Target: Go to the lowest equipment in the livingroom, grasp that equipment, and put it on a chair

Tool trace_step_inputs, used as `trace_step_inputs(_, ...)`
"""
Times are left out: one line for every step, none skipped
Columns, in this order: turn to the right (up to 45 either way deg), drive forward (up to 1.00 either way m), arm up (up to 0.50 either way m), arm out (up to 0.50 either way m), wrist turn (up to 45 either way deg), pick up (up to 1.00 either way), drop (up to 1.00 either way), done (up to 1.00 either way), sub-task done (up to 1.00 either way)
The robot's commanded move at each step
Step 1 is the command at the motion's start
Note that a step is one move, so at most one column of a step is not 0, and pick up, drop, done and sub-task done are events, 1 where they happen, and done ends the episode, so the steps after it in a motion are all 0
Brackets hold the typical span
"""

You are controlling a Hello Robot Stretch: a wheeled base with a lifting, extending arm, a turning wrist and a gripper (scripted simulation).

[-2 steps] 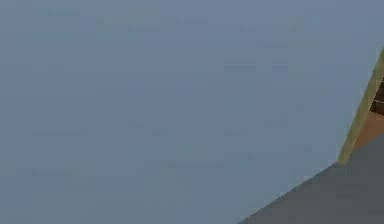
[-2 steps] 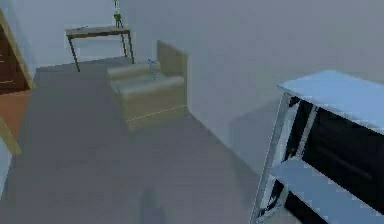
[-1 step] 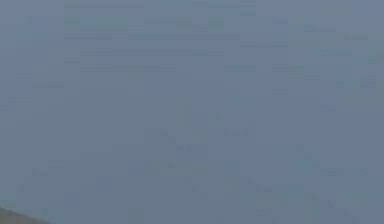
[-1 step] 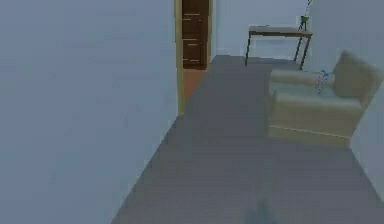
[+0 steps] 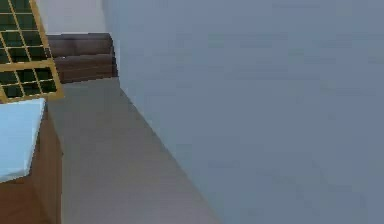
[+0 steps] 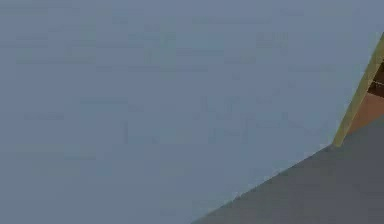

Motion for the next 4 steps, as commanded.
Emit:
trace_step_inputs(-45.0,0.0,0.0,0.0,0.0,0.0,0.0,0.0,0.0)
trace_step_inputs(-9.0,0.0,0.0,0.0,0.0,0.0,0.0,0.0,0.0)
trace_step_inputs(0.0,0.65,0.0,0.0,0.0,0.0,0.0,0.0,0.0)
trace_step_inputs(-45.0,0.0,0.0,0.0,0.0,0.0,0.0,0.0,0.0)
